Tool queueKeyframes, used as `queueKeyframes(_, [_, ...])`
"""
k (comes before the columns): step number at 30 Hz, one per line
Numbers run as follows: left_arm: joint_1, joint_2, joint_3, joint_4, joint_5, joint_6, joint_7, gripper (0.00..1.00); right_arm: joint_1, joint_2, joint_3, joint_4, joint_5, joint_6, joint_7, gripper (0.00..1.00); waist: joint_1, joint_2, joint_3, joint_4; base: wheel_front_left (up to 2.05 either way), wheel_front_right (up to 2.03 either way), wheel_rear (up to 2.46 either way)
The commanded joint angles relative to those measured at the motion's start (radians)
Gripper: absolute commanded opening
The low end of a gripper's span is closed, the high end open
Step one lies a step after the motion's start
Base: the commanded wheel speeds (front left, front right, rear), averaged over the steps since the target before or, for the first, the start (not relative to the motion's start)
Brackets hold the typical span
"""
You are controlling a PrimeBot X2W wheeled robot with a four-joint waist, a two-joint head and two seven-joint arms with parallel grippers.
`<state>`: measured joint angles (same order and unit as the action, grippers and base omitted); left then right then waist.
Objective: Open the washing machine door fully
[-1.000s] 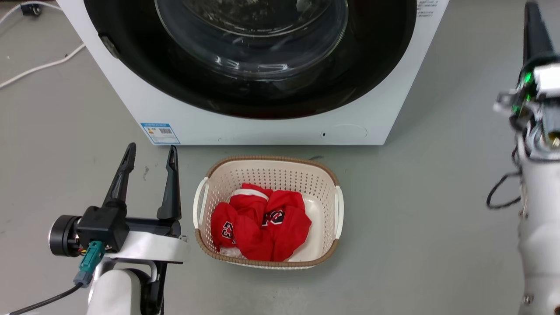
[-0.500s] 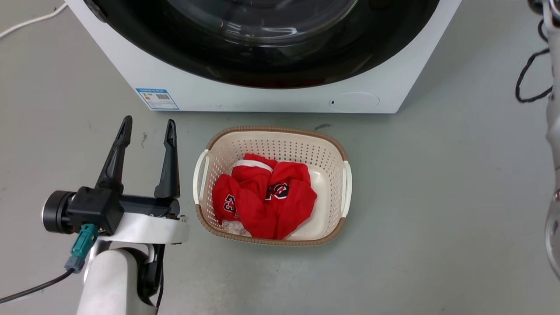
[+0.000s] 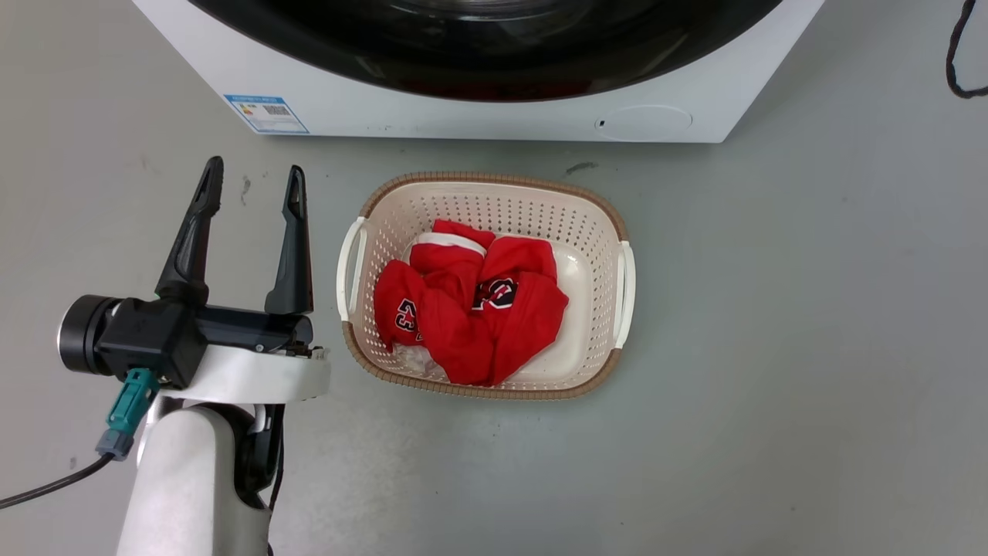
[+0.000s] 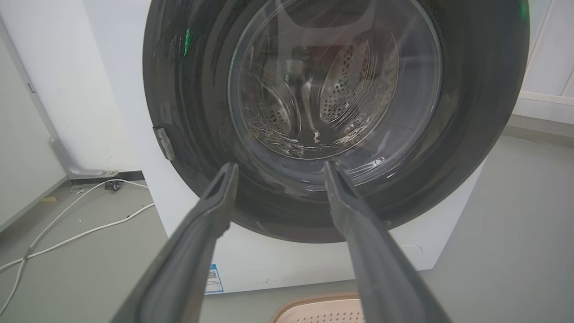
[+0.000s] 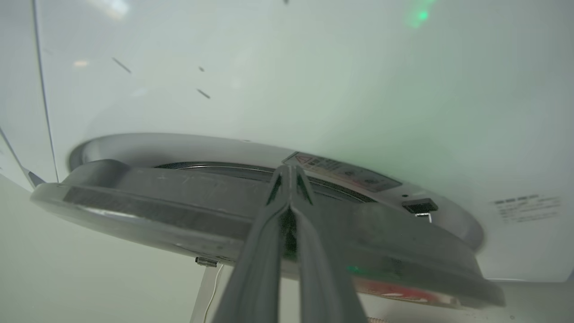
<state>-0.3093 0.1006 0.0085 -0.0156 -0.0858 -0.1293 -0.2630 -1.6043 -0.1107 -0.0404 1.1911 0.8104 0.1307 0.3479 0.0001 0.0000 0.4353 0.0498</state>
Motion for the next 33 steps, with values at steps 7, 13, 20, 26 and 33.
queueKeyframes(7, [-0.032,0.005,-0.010,-0.002,-0.009,-0.002,-0.003,1.00,-0.066,0.014,-0.021,0.070,-0.032,0.000,0.015,0.00,-0.0001,0.0000,0.038,0.010,0.00,0.00,0.00])
queueKeyframes(13, [-0.035,0.001,-0.013,0.004,-0.011,-0.002,-0.003,1.00,-0.082,0.018,-0.032,0.084,-0.023,0.000,0.103,0.00,-0.0001,0.0000,0.040,0.011,0.00,0.00,0.00])
queueKeyframes(20, [-0.024,-0.001,-0.011,0.016,-0.010,-0.002,-0.003,1.00,-0.050,0.020,-0.024,0.052,-0.004,0.000,0.214,0.00,-0.0001,0.0000,0.021,0.001,0.00,0.00,0.00])
queueKeyframes(26, [-0.002,-0.002,-0.016,0.032,-0.006,-0.002,-0.003,1.00,0.002,0.022,-0.020,0.000,0.021,0.000,0.311,0.00,-0.0001,0.0000,-0.019,-0.006,0.00,0.00,0.00])
queueKeyframes(33, [0.027,-0.006,-0.017,0.055,-0.001,-0.002,-0.003,1.00,0.114,0.041,-0.009,-0.086,0.067,0.000,0.460,0.00,-0.0001,0.0000,-0.092,-0.012,0.00,0.00,0.00])
